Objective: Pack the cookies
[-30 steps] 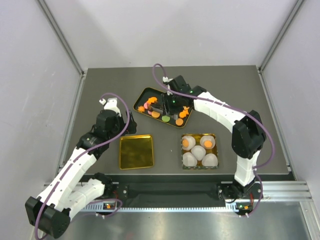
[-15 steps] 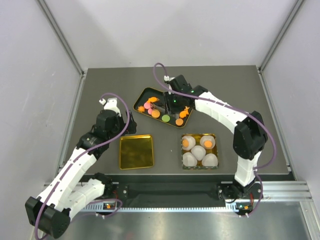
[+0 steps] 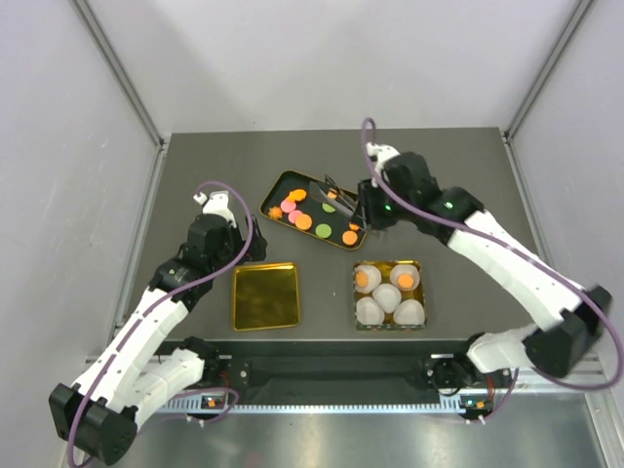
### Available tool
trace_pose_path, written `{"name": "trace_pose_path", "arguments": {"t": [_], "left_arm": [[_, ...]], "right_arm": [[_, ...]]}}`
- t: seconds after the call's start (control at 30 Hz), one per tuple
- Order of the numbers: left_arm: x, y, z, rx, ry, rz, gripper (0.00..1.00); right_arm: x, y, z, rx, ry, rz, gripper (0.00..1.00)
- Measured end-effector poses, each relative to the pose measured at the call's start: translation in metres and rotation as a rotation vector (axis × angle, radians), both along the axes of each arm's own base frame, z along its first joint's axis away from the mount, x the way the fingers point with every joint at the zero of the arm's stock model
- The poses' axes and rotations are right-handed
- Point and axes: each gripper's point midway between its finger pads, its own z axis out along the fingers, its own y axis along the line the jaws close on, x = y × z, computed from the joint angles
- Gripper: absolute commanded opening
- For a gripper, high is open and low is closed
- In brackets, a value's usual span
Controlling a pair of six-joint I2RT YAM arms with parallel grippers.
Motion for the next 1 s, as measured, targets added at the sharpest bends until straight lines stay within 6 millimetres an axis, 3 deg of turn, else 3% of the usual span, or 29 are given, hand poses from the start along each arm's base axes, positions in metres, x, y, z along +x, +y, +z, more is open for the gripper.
{"name": "trace_pose_path", "arguments": {"t": [0.23,0.4,0.53,0.7,1.0], "left_arm": [[0.000,-0.001,0.000,-0.004,0.002,-0.007,0.99],[-0.001,-0.003,-0.001,-0.009,0.007,-0.017,0.99],[-0.001,-0.005,-0.003,-0.010,0.017,-0.024,0.99],[-0.001,-0.006,-0.006,-0.010,0.028,-0.030,0.99],[-0.002,-0.008,-0.006,-0.014,0.030,-0.037,0.99]], "right_arm": [[-0.085,-0.071,0.000,0.009,0.028,-0.043,0.33],[-0.138,-0.112,-0.019,0.008,0.108,-0.090,0.34],[-0.170,-0.134,-0.041,-0.020,0.196,-0.121,0.34],[-0.195,-0.148,-0.060,-0.046,0.285,-0.137,0.34],[-0.214,-0.157,-0.084,-0.086,0.373,-0.141,0.34]]}}
